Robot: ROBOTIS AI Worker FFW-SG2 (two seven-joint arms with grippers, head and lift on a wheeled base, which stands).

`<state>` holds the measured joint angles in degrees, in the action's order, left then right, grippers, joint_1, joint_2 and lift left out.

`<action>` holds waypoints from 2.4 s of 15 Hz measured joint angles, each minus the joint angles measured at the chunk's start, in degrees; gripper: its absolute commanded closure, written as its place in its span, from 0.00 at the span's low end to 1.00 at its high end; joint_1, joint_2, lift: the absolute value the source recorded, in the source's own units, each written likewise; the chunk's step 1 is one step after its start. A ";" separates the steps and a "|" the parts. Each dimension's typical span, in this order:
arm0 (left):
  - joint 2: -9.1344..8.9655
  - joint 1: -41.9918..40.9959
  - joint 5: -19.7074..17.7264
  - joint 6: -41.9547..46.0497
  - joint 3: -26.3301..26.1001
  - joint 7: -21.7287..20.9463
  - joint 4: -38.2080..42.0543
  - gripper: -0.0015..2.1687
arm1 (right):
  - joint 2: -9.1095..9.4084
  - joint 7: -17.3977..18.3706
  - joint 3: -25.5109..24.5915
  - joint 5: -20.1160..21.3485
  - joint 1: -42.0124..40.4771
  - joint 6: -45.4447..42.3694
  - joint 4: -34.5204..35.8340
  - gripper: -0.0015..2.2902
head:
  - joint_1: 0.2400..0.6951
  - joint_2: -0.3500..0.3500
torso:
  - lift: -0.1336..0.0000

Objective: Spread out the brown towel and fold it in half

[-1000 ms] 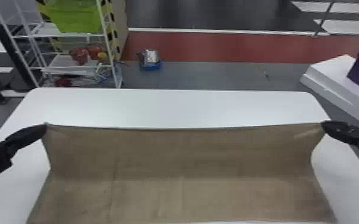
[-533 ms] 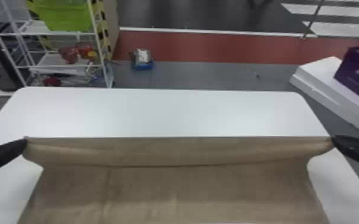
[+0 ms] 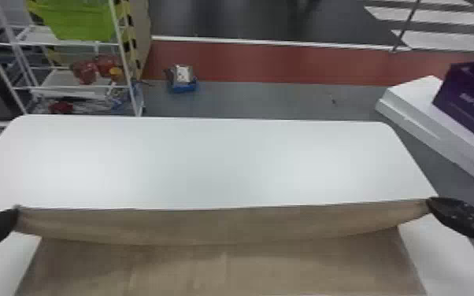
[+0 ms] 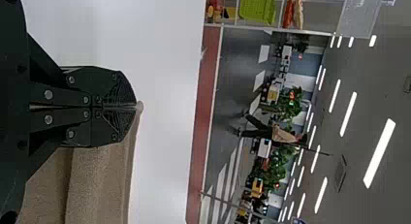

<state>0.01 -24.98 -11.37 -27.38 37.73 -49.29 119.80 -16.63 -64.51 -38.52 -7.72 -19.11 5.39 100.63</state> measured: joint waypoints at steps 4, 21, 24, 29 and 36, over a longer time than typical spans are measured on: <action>-0.01 -1.22 -1.35 9.39 0.34 -2.38 -6.37 0.71 | -0.06 -0.55 0.19 0.07 -3.35 -7.43 -2.39 0.61 | 1.00 0.41 | 0.08; -0.01 -4.24 -5.15 23.40 2.55 -11.71 -18.90 0.11 | -3.85 0.44 2.47 -2.12 -9.46 -28.60 -16.10 0.13 | 1.00 0.37 | 0.08; -0.01 -5.03 -6.91 21.29 3.93 -14.23 -18.57 0.00 | -3.85 0.19 1.69 -4.66 -10.40 -29.31 -16.18 0.10 | 1.00 0.35 | 0.08; -0.01 -4.79 -8.78 11.84 8.26 -15.21 -15.34 0.01 | -3.54 0.17 1.29 -6.88 -11.07 -27.87 -14.25 0.07 | 1.00 0.40 | 0.08; -0.01 -5.20 -9.33 -6.64 12.50 -11.34 -5.11 0.01 | -1.61 2.21 1.35 -8.39 -10.78 -22.08 -11.00 0.07 | 1.00 0.47 | 0.08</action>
<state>0.00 -30.18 -20.70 -34.01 50.23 -60.63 114.69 -18.23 -62.30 -37.18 -16.12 -29.89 -16.70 89.62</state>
